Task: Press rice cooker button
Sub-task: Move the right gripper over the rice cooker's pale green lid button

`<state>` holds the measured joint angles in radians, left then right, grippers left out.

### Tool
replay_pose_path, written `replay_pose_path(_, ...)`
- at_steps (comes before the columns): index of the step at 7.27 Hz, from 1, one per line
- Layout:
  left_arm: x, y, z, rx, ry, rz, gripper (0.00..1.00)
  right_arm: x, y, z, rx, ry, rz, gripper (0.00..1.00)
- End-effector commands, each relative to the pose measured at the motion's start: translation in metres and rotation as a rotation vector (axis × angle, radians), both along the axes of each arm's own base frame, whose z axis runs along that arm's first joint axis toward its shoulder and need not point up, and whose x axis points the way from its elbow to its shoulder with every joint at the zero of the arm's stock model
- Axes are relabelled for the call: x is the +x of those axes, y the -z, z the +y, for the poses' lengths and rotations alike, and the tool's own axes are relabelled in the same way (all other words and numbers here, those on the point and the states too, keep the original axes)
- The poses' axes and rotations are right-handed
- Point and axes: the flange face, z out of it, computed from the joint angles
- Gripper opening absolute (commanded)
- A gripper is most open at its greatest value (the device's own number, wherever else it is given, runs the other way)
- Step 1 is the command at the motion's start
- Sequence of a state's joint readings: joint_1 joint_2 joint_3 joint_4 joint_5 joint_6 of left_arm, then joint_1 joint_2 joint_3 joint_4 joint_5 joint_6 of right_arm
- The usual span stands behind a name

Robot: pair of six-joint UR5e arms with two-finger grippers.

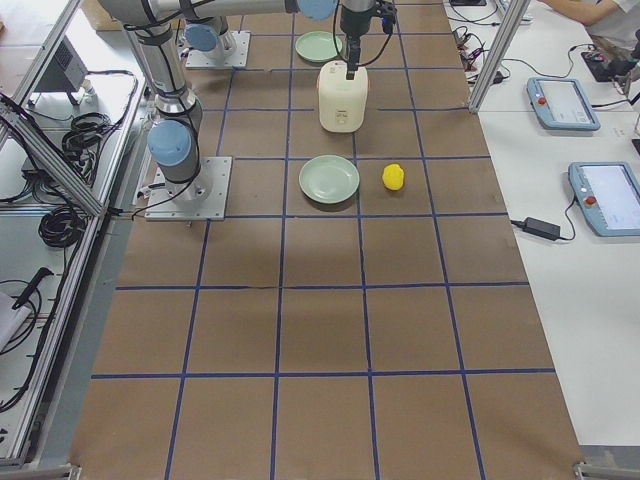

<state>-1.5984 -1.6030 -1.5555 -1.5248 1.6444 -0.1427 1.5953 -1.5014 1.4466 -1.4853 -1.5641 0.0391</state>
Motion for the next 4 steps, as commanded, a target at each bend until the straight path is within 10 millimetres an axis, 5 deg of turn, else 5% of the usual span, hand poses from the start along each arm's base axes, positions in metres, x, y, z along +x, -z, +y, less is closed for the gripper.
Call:
replay_pose_path(1, 0.0000, 0.0000, 0.0000, 0.000, 0.000, 0.000, 1.00, -0.0005, -0.0007, 0.0016, 0.001, 0.002, 0.005, 0.97)
replay_pose_path(4, 0.0000, 0.0000, 0.0000, 0.000, 0.000, 0.000, 1.00, -0.0012, -0.0015, -0.0019, -0.008, -0.035, 0.012, 1.00)
